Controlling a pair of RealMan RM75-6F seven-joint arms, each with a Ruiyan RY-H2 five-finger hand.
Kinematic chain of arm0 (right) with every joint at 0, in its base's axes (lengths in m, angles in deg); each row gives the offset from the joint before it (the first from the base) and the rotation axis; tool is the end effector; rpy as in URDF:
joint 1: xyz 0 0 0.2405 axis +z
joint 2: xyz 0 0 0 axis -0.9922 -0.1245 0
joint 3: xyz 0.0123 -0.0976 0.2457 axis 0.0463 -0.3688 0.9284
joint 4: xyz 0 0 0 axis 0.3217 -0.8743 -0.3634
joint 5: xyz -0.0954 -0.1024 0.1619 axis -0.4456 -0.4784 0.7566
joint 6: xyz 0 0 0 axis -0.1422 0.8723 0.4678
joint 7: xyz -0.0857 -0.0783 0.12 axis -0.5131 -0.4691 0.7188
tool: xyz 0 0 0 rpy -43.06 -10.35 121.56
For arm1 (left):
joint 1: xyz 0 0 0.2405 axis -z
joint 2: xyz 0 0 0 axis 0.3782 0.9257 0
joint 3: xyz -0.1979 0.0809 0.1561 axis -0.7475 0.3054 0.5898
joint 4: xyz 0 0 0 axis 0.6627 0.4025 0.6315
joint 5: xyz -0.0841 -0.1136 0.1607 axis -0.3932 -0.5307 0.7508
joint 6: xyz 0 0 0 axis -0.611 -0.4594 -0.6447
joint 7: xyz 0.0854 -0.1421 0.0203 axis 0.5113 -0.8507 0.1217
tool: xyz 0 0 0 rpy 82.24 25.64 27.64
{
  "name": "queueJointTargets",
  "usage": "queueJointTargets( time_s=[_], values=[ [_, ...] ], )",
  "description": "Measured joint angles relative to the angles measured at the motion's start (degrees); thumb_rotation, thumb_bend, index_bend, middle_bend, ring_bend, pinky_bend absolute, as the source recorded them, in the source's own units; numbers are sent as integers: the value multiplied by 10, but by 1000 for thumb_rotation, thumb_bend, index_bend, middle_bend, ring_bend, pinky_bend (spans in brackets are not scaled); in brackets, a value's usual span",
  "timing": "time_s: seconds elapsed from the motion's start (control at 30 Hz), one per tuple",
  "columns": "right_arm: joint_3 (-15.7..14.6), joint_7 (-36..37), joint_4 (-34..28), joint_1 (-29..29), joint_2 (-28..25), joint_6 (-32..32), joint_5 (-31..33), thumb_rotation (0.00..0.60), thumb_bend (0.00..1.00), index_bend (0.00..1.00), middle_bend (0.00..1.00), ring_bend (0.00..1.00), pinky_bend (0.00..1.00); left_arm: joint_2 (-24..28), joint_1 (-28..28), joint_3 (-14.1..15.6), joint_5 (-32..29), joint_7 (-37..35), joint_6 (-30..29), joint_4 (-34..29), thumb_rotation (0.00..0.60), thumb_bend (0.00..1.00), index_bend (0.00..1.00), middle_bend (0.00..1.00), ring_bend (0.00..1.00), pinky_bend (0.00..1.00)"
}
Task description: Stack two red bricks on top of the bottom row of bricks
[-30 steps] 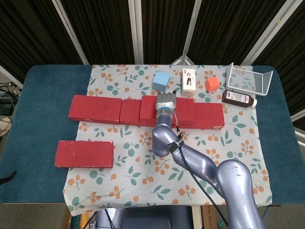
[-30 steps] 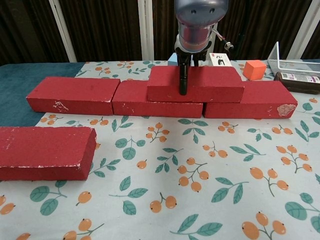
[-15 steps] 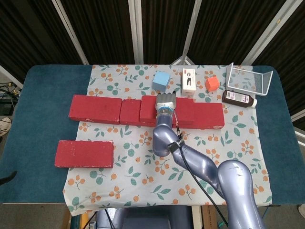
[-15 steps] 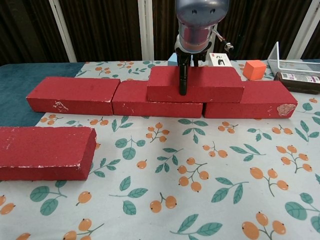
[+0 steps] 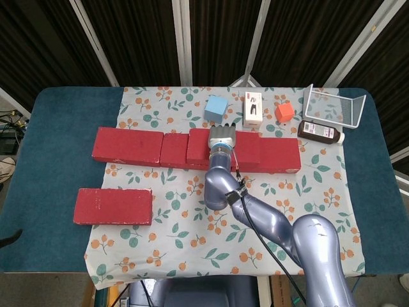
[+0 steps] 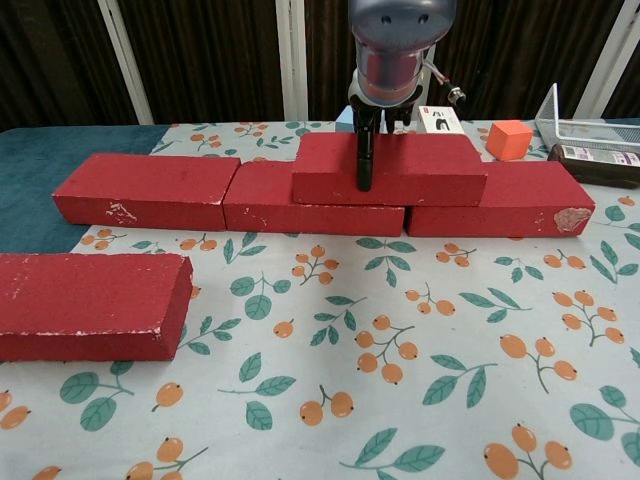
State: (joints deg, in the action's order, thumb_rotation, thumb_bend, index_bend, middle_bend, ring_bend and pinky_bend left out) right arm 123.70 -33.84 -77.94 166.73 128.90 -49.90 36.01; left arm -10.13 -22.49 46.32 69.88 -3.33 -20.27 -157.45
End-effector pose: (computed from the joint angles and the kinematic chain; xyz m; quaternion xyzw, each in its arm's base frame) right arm 0.0104 -0.5054 -0.0597 0.6866 -0.5041 0.1031 0.5136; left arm -0.3257 0.1782 0.1735 -0.5319 -0.3801 -0.2865 0.7004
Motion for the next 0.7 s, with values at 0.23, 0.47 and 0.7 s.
queueJointTargets(
  time_s=[0.23, 0.47, 0.7],
  values=[
    [3, 10, -4, -2, -1, -1, -5, 600, 129, 140, 91, 12, 0, 0, 0, 0, 0, 1, 0, 0, 600, 0, 0, 0, 0, 134],
    [2, 21, -6, -3, -2, -2, -13, 600, 129, 123, 68, 0, 0, -1, 1, 0, -2, 3, 1, -1, 600, 0, 0, 0, 0, 134],
    [0, 29, -6, -4, -2, -3, -19, 600, 129, 66, 61, 0, 0, -1, 1, 1, -3, 4, 1, -2, 600, 0, 0, 0, 0, 133]
  ],
)
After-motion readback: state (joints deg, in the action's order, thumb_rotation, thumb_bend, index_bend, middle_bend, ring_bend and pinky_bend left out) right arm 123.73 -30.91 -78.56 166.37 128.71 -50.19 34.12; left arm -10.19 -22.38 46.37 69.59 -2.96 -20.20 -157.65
